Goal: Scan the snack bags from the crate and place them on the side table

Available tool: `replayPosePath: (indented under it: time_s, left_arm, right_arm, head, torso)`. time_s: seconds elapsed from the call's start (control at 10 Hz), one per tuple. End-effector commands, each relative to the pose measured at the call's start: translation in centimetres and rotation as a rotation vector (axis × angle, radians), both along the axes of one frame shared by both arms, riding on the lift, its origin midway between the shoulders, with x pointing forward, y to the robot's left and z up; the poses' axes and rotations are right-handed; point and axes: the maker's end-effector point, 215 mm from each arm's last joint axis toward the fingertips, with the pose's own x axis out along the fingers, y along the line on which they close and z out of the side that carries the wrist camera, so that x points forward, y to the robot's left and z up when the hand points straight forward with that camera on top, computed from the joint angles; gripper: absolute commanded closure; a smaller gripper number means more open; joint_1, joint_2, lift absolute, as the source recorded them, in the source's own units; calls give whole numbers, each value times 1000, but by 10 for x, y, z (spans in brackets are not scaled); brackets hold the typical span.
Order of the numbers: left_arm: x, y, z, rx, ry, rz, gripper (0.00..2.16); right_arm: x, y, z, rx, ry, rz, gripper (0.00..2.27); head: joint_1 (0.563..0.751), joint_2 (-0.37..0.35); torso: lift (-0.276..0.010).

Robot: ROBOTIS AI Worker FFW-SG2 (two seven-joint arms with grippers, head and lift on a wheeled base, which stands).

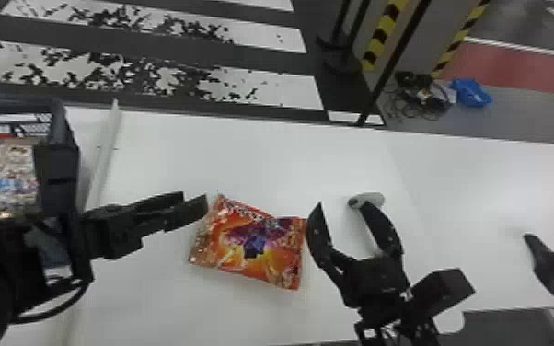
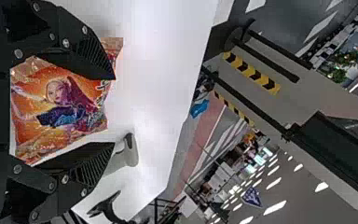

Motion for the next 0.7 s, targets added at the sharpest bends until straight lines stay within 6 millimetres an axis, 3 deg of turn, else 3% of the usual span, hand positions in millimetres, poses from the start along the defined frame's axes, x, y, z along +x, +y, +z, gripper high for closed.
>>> replayPosePath:
  time_s: [0.0,0.3,0.4,0.5,0.6]
  left_arm:
    - [4,10,8,49,-34,31,33]
    - [25,52,69,170,-306,181,39]
    - [31,79,85,205,-359,262,43]
    - [40,107,114,222,-475,350,46]
    - [45,134,125,244,-524,428,46]
  right_arm:
    - [0,1,-1,2,5,4,66]
    - [1,2,-17,32,63,27,66]
    - [1,6,-25,46,100,49,66]
    - [0,11,-40,71,176,85,66]
    - [-3,17,-54,105,258,123,66]
  head:
    - [695,-224]
    - [695,-172]
    - [695,-163]
    - [695,-131]
    - [695,-86]
  torso:
    - [-94]
    - [-94]
    - [-94]
    - [-94]
    - [-94]
